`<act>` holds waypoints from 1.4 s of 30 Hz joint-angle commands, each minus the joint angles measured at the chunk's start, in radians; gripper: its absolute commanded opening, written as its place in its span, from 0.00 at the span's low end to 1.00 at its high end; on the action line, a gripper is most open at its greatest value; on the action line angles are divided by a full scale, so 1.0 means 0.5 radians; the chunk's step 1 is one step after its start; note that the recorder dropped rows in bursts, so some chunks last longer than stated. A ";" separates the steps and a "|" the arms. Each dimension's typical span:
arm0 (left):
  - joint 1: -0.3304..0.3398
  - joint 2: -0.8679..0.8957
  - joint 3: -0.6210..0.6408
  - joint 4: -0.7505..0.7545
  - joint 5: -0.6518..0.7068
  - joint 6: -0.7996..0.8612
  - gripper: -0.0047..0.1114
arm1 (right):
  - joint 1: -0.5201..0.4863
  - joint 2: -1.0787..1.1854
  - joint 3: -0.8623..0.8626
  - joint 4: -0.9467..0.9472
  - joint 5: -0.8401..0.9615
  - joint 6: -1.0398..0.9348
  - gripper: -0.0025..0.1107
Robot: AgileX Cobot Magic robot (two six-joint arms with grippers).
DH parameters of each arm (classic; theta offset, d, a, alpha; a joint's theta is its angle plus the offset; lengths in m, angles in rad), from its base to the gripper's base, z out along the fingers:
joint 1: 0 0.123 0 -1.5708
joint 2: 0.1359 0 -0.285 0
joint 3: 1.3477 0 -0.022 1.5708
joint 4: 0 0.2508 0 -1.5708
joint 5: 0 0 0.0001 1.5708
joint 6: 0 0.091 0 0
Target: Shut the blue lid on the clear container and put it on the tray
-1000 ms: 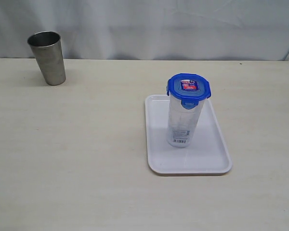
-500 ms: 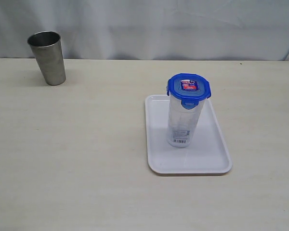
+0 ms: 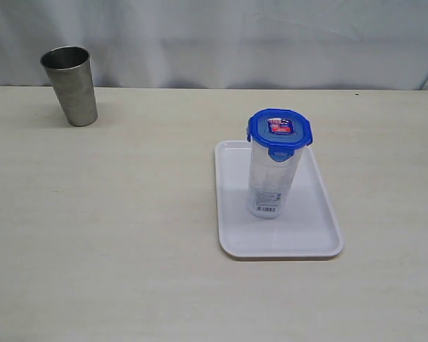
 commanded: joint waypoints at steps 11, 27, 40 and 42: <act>0.004 -0.004 0.007 0.004 -0.006 0.000 0.04 | -0.900 -0.009 0.107 0.150 -0.774 -0.034 0.06; 0.004 -0.004 0.007 -0.006 -0.001 0.000 0.04 | -1.841 -0.009 0.593 0.935 -1.524 -0.468 0.06; 0.004 -0.004 0.007 -0.005 0.003 0.000 0.04 | -1.837 -0.009 1.045 0.935 -1.331 -1.011 0.06; 0.004 -0.004 0.007 -0.005 0.003 0.000 0.04 | -1.837 -0.009 1.045 0.935 -1.169 -1.113 0.06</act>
